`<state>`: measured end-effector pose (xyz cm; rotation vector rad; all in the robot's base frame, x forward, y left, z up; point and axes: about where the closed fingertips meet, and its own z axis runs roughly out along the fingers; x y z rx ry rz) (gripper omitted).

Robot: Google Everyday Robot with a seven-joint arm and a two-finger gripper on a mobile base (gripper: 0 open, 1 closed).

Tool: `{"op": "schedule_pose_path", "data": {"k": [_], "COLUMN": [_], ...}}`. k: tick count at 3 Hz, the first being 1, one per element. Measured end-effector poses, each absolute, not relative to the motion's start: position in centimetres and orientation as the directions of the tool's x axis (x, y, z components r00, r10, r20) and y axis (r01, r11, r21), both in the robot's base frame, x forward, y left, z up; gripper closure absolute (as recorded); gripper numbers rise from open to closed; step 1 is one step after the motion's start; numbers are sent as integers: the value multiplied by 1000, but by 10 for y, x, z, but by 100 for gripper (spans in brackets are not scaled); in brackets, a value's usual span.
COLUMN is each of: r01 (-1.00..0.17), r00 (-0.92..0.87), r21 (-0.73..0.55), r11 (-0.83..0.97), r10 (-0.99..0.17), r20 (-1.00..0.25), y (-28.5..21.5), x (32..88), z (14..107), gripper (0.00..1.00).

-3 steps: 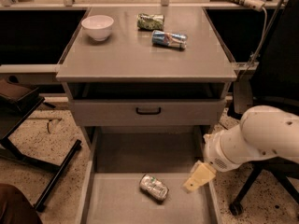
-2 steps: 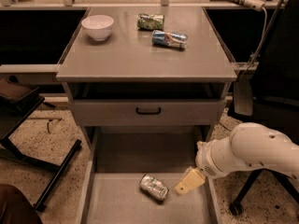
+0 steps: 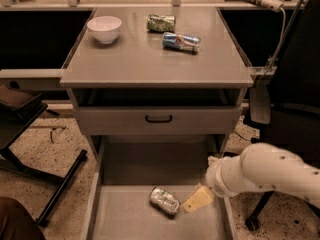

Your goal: Pick 7up can from middle drawer and place on counter

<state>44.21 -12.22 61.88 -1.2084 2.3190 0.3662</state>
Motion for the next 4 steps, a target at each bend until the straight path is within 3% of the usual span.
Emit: {"op": "schedule_pose_path", "data": {"k": [2,4], "r01": [-789,-782], "r00": [-579,-566], "r21": [127,98], "r11": [601,615], "r10": [-657,-636], "r20": [-483,-524], "y": [-81,-70], "x": [397,415], "z": [469,469], "gripper": [0,0]}}
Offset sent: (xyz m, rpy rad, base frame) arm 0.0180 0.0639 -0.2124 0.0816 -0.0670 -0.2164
